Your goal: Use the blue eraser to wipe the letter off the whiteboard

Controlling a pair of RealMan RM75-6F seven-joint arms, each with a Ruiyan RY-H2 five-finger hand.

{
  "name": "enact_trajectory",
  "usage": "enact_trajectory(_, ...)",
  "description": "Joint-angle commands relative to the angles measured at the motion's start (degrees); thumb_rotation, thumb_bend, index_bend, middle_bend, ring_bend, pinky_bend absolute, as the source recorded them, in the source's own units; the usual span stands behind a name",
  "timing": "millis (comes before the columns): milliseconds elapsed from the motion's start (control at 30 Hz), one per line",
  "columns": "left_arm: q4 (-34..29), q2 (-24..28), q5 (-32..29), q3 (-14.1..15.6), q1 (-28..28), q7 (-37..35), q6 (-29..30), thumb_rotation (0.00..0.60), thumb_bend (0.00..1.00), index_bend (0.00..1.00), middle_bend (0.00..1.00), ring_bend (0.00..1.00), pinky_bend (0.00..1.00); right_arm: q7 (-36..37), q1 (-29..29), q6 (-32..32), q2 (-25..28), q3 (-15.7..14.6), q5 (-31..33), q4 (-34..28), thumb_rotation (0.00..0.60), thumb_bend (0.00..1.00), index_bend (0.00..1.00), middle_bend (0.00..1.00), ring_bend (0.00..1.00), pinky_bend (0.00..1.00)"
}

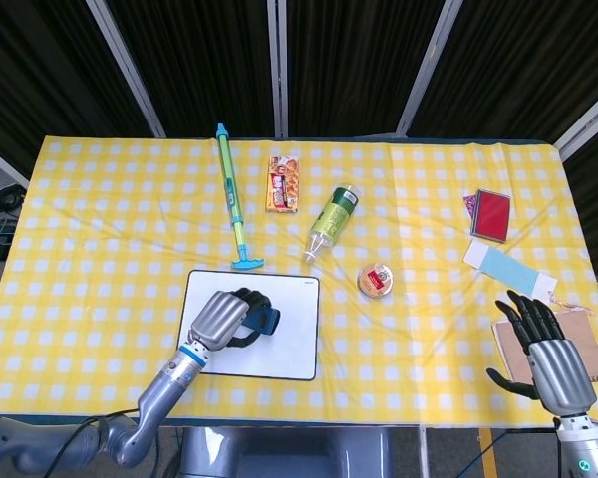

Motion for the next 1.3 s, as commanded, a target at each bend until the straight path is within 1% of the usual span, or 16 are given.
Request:
enact_trajectory(33, 1.84, -0.99, -0.13, -0.33, 0.16, -1.07, -0.89, 0.6, 0.62, 0.83, 0.63, 0.56, 0.56, 0.21, -0.04, 0.12, 0.07, -0.01, -0.1, 0.0, 0.6, 0.05, 0.13, 0.0, 0.0, 0.0)
enact_trajectory(200, 5.28, -1.14, -0.32, -0.13, 0.86, -2.77, -1.98, 0.6, 0.63, 0.83, 0.63, 0.56, 0.56, 0.19, -0.03, 0.05, 0.05, -0.11, -0.24, 0.06, 0.6, 0.05, 0.13, 0.0, 0.0, 0.0)
enact_trajectory(300, 7.24, -0.51, 0.54, 0.23, 1.18, -2.73, -1.71, 0.6, 0.63, 0.83, 0.63, 0.56, 0.56, 0.05, -0.04, 0.11, -0.02, -0.11, -0.33, 0.04, 0.6, 0.05, 0.13, 0.0, 0.0, 0.0)
enact_trajectory(400, 8.46, 0.66, 1.2, 0.32, 1.83, -4.19, -1.25, 0.6, 0.63, 0.83, 0.63, 0.56, 0.56, -0.33, -0.01, -0.08, -0.14, -0.21, -0.42, 0.04, 0.6, 0.05, 0.13, 0.0, 0.0, 0.0)
enact_trajectory(600, 10.08, 3.49, 2.33, 0.14, 2.83, -7.09, -0.61, 0.6, 0.62, 0.83, 0.63, 0.56, 0.56, -1.11, 0.0, -0.22, -0.39, -0.34, -0.6, -0.13, 0.6, 0.05, 0.13, 0.0, 0.0, 0.0)
enact_trajectory(767, 9.61, 4.96, 2.74, -0.79, 3.25, -9.67, -0.05, 0.6, 0.62, 0.83, 0.63, 0.56, 0.56, -1.43, -0.04, -0.15, -0.47, -0.34, -0.66, -0.23, 0.6, 0.05, 0.13, 0.0, 0.0, 0.0)
enact_trajectory(833, 7.91, 4.77, 3.5, -1.26, 3.18, -11.47, 0.38, 0.6, 0.62, 0.83, 0.63, 0.56, 0.56, -1.61, -0.08, -0.1, -0.48, -0.35, -0.67, -0.31, 0.6, 0.05, 0.13, 0.0, 0.0, 0.0)
enact_trajectory(1067, 6.26, 3.04, 5.16, -0.87, 3.05, -11.99, 0.39, 0.6, 0.62, 0.83, 0.63, 0.56, 0.56, -1.26, -0.17, 0.06, -0.3, -0.23, -0.47, -0.37, 0.6, 0.05, 0.13, 0.0, 0.0, 0.0)
enact_trajectory(1167, 6.21, 1.27, 5.74, -0.61, 3.07, -11.92, 0.3, 0.6, 0.63, 0.83, 0.63, 0.56, 0.56, -0.91, -0.2, 0.13, -0.15, -0.18, -0.37, -0.37, 0.6, 0.05, 0.13, 0.0, 0.0, 0.0)
enact_trajectory(1300, 6.13, -1.4, 6.71, 0.15, 2.96, -13.7, -0.63, 0.6, 0.63, 0.83, 0.63, 0.56, 0.56, -0.59, -0.23, 0.23, -0.04, -0.13, -0.36, -0.31, 0.6, 0.05, 0.13, 0.0, 0.0, 0.0)
